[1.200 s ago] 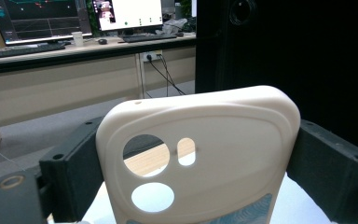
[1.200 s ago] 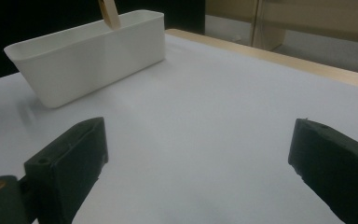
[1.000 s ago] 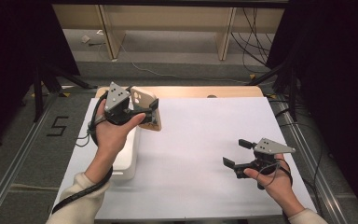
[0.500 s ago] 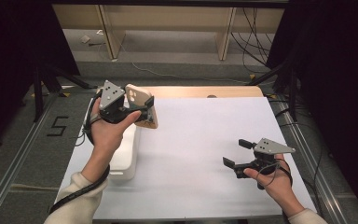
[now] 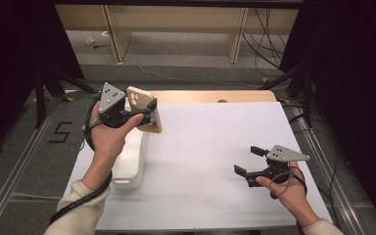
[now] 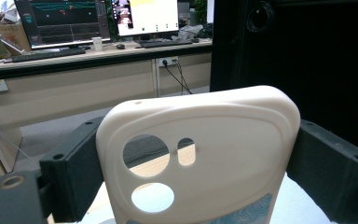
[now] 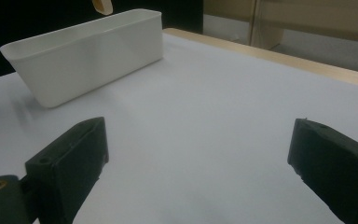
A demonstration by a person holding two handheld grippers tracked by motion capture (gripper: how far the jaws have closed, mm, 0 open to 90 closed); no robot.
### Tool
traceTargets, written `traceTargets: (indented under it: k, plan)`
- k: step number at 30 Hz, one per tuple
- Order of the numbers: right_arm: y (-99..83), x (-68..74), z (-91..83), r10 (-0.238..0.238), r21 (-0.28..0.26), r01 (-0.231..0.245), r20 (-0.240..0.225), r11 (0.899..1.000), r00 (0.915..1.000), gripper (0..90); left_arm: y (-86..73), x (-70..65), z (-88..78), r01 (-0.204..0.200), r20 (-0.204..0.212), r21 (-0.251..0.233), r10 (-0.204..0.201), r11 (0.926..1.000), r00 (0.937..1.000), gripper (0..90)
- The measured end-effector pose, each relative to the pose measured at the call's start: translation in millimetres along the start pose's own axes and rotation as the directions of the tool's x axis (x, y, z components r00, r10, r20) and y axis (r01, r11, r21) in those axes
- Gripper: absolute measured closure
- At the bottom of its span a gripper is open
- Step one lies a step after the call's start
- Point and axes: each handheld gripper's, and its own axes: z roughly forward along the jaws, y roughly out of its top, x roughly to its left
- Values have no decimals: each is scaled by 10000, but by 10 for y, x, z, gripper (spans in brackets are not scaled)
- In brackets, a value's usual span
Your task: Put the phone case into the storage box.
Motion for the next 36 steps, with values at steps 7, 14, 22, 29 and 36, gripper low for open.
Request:
traceTargets:
  k: [7,14,22,29,36]
  plan:
    - [-3,1,1,37,24,-36,-8,10000,10000,61,9,32,-18,56,-89,-5,-56,10000,9999,106]
    - [-4,0,1,36,26,-36,-4,10000,10000,61,-3,60,-26,275,-171,48,-274,9996,9995,106]
    - [-6,-1,3,22,20,-22,-5,10000,10000,62,0,111,-38,102,-304,22,-101,9999,9995,106]
    - [-6,0,3,37,26,-37,-8,10000,10000,62,1,136,-44,59,-367,32,-58,10000,9993,106]
    - [-6,-1,3,21,14,-21,-12,10000,10000,61,6,177,-53,-34,-475,-9,34,10000,9989,106]
